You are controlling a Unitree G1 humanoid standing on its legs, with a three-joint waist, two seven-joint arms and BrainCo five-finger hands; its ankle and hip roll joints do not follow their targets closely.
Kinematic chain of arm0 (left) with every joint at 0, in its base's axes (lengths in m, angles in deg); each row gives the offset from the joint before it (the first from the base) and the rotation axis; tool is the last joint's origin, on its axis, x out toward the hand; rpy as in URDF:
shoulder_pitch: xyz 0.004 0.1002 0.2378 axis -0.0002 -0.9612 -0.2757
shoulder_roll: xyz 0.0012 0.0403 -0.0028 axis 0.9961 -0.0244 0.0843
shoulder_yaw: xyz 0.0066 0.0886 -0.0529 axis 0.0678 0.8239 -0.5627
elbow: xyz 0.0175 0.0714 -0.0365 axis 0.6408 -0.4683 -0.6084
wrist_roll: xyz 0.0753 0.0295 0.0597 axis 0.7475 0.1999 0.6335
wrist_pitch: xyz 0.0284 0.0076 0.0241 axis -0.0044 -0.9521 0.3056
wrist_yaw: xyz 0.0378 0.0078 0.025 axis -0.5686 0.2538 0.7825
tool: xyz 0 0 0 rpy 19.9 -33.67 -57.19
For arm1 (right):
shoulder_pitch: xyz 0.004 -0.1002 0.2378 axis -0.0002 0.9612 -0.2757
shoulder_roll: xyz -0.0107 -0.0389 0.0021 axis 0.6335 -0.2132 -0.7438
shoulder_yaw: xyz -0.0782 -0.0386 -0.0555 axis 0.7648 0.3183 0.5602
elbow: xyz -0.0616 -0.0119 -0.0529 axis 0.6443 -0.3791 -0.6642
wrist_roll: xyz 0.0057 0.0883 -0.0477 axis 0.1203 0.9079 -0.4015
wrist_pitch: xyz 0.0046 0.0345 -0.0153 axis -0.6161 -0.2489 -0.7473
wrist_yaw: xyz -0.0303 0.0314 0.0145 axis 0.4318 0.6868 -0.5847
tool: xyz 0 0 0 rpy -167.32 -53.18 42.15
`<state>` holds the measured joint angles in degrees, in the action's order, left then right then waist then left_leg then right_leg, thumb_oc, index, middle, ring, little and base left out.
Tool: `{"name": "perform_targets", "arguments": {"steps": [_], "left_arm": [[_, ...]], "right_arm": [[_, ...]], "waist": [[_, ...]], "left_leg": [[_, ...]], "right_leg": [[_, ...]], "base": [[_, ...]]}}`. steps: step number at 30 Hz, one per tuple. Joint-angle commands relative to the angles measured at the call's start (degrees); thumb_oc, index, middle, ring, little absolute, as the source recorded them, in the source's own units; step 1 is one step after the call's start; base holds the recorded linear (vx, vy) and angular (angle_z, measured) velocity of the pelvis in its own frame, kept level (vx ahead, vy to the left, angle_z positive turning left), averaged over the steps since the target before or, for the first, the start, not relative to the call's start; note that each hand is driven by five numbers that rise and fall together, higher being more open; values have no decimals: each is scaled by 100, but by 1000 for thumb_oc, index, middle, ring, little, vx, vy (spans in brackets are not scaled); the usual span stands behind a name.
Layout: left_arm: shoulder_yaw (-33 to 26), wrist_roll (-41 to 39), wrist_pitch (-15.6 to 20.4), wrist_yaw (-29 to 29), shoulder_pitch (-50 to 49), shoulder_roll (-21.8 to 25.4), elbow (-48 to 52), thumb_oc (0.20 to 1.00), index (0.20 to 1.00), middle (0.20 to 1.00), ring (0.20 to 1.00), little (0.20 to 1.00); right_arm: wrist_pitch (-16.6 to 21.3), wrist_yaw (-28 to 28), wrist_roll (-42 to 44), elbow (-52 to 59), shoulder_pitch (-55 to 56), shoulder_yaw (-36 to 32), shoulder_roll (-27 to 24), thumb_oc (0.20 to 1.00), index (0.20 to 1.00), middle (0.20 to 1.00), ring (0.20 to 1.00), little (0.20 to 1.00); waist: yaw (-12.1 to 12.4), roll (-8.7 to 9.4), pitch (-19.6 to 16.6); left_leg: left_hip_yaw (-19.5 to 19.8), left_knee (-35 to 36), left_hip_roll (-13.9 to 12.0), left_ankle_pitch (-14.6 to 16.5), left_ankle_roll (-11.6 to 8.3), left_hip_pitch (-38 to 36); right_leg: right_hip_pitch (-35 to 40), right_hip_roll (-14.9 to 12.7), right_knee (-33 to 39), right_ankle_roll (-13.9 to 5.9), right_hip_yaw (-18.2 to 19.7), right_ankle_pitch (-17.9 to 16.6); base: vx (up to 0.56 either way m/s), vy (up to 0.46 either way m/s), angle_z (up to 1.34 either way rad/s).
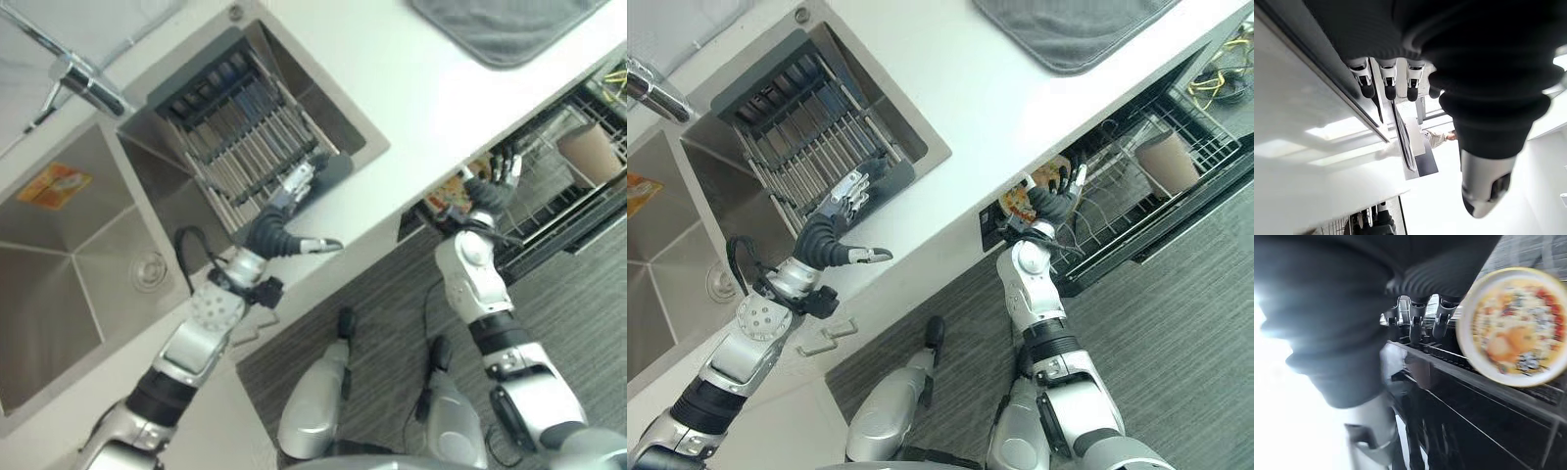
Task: Place the dishes in the dishwasher.
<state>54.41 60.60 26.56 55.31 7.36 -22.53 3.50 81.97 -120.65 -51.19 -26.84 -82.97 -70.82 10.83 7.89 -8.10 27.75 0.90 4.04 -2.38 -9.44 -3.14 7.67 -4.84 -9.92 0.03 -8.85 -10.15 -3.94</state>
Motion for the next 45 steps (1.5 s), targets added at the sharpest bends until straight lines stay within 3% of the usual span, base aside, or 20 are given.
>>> {"name": "perform_targets", "arguments": {"steps": [1,7,10,14,15,17,20,21,23,24,25,27,28,30,32,34,36,37,40,45], "left_arm": [[-118,184,255,20,-137,-24,418,1000,1000,1000,1000,1000],[-265,224,196,-14,-722,-39,485,1000,1000,1000,1000,1000],[-474,185,192,-195,-1042,-57,512,1000,1000,1000,1000,1000],[-664,-6,152,-505,-1164,-30,479,1000,1000,1000,1000,1000],[-594,-113,103,-972,-1139,-15,482,1000,1000,1000,1000,1000],[-536,-155,56,-1105,-1110,-23,493,1000,1000,1000,1000,1000],[-152,-1067,-837,-1890,-885,-159,362,1000,1000,1000,1000,1000],[333,-1166,-1439,-2170,-706,-336,-1,1000,1000,1000,1000,1000],[860,-1119,-1832,-2228,-646,-487,-379,1000,1000,1000,1000,1000],[1153,-1103,-2059,-2182,-633,-586,-674,1000,1000,1000,1000,1000],[1916,-928,-2524,-1764,-574,-1084,-2187,1000,1000,1000,1000,1000],[2008,-1026,-2868,-1474,-583,-1280,-2682,1000,1000,1000,1000,1000],[1878,-723,-2783,-1176,-702,-1713,-4014,1000,1000,1000,1000,1000],[1521,76,-2408,-986,-714,-2101,-5589,1000,1000,1000,1000,1000],[1466,714,-2421,-565,-726,-2155,-6145,1000,1000,1000,1000,1000],[1470,1366,-2677,-23,-723,-2151,-6639,1000,1000,1000,1000,1000],[1390,1503,-2886,457,-768,-2103,-7233,1000,1000,1000,1000,1000],[1152,1316,-3111,901,-841,-2173,-7577,1000,1000,1000,1000,1000],[843,1069,-3353,1200,-985,-2213,-7848,1000,1000,1000,1000,1000],[-219,182,-3298,1484,-1362,-2179,-8393,1000,1000,1000,1000,1000]], "right_arm": [[315,-112,-515,511,-80,27,-45,1000,1000,1000,1000,1000],[546,247,-901,1638,1065,-192,-377,1000,1000,1000,1000,1000],[727,799,-1116,2227,1902,-651,-748,1000,1000,1000,1000,1000],[720,810,-1197,2335,2332,-1096,-909,1000,1000,1000,1000,1000],[694,735,-913,2143,2576,-1378,-903,1000,1000,1000,1000,1000],[702,705,-895,2108,2623,-1414,-870,1000,1000,1000,1000,1000],[770,679,-720,1884,2653,-1478,-798,1000,1000,1000,1000,1000],[869,706,-663,1724,2615,-1456,-792,1000,1000,1000,1000,1000],[883,798,-594,1622,2536,-1462,-846,1000,1000,1000,1000,1000],[862,848,-554,1575,2480,-1448,-900,1000,1000,1000,1000,1000],[741,1143,-210,1473,2341,-1344,-1048,1000,1000,1000,1000,1000],[717,1330,-6,1409,2305,-1311,-1057,1000,1000,1000,1000,1000],[692,1624,182,1342,2306,-1254,-997,1000,1000,1000,1000,1000],[611,1845,542,1352,2284,-1258,-931,1000,1000,1000,1000,1000],[550,1896,768,1321,2269,-1313,-889,1000,1000,1000,1000,1000],[529,1917,917,1203,2233,-1364,-870,1000,1000,1000,1000,1000],[474,1833,1035,1052,2148,-1361,-853,1000,1000,1000,1000,1000],[367,1743,1131,1045,2142,-1364,-797,1000,1000,1000,1000,1000],[231,1784,1137,1032,2185,-1412,-742,1000,1000,1000,1000,1000],[91,2119,2008,798,2255,-1502,-521,1000,1000,1000,1000,1000]], "waist": [[-6,194,-472],[-331,399,-953],[-575,569,-1314],[-736,642,-1481],[-859,668,-1623],[-886,670,-1653],[-997,668,-1736],[-1101,683,-1792],[-1183,708,-1827],[-1223,718,-1845],[-1377,770,-1874],[-1410,790,-1870],[-1453,819,-1837],[-1490,835,-1773],[-1477,844,-1715],[-1446,846,-1676],[-1380,858,-1653],[-1298,859,-1664],[-1221,865,-1678],[-983,865,-1671]], "left_leg": [[19,-310,36,1005,-77,-315],[-283,-326,-157,1083,-114,-775],[-537,-454,-330,1181,-164,-1046],[-691,-498,-425,1182,-187,-1172],[-736,-374,-499,1159,-188,-1345],[-738,-328,-512,1145,-188,-1384],[-767,-177,-575,1091,-190,-1508],[-826,-138,-610,1080,-195,-1563],[-885,-143,-638,1090,-210,-1588],[-915,-148,-648,1101,-214,-1598],[-1016,-153,-707,1113,-231,-1622],[-1038,-171,-737,1107,-238,-1608],[-1045,-209,-780,1131,-252,-1622],[-1015,-354,-856,1095,-280,-1516],[-935,-492,-885,1095,-296,-1429],[-852,-581,-883,1096,-311,-1366],[-758,-627,-900,1070,-339,-1314],[-667,-575,-931,1009,-365,-1287],[-577,-476,-988,902,-420,-1269],[-475,-363,-1172,669,-552,-1054]], "right_leg": [[-4,-64,-386,-9,24,475],[479,75,-183,36,166,517],[786,169,-23,43,238,544],[882,199,-1,39,267,522],[1008,260,0,53,327,568],[1034,277,4,53,354,574],[1116,334,41,55,453,580],[1127,370,49,58,522,575],[1134,396,57,66,575,575],[1136,407,54,72,603,583],[1108,444,-43,101,707,649],[1090,461,-102,119,737,686],[1101,491,-250,151,782,820],[982,542,-646,216,790,1028],[914,562,-852,254,752,1142],[884,572,-961,280,720,1212],[885,570,-1032,295,679,1273],[922,576,-1032,312,622,1311],[975,574,-1008,325,547,1333],[1010,573,-947,360,358,1390]], "base": [[0,0,0],[46,-46,-18],[63,-106,-22],[-29,-58,-32],[-13,-64,-23],[-16,-37,-6],[-22,-38,-23],[-8,-47,-17],[0,-36,-8],[20,-27,-28],[22,-21,-31],[34,3,-32],[50,35,-27],[61,60,-6],[51,41,7],[65,34,14],[114,23,16],[108,3,17],[104,-2,20],[77,0,11]]}}
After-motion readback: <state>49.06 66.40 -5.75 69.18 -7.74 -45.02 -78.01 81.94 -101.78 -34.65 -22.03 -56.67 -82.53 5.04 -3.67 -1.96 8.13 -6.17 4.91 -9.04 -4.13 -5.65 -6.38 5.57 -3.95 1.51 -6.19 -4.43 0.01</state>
